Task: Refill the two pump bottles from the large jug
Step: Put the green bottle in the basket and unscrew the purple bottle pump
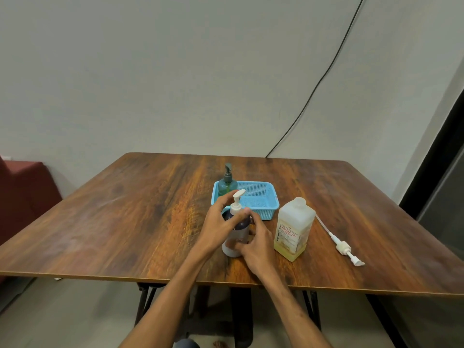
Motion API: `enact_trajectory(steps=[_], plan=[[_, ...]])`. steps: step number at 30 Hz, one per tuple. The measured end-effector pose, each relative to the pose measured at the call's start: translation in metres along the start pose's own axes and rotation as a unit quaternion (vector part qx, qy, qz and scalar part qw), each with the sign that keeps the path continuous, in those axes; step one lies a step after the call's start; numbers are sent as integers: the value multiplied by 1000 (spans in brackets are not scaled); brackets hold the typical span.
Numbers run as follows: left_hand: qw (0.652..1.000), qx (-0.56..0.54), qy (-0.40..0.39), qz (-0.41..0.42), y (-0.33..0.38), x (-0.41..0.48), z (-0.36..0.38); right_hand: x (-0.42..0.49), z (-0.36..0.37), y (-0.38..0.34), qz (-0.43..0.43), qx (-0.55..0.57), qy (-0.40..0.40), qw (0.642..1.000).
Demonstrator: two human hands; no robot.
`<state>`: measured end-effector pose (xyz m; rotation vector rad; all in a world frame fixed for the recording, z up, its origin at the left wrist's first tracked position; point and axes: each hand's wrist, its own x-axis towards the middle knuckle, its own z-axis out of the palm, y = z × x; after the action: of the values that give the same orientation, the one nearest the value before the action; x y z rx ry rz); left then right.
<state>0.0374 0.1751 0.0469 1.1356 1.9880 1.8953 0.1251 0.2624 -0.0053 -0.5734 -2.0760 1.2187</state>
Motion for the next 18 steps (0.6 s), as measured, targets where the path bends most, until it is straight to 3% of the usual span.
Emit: enact_trajectory(steps=[2,4,9,15,18], plan=[[999,-43,-24,12,-1,-3,-3,1,0,1,4,4,-1,1000],[998,-58,1,21,-2,-3,-6,2,-1,2,5,1,0,1000],[997,19,71,26,1,5,-2,2,-1,2,7,0,-4,1000],[999,-46,-6,19,1,-4,-5,3,0,1,9,0,-2,1000],[998,-44,31,22,0,-4,-6,3,0,2,8,2,-4,1000]])
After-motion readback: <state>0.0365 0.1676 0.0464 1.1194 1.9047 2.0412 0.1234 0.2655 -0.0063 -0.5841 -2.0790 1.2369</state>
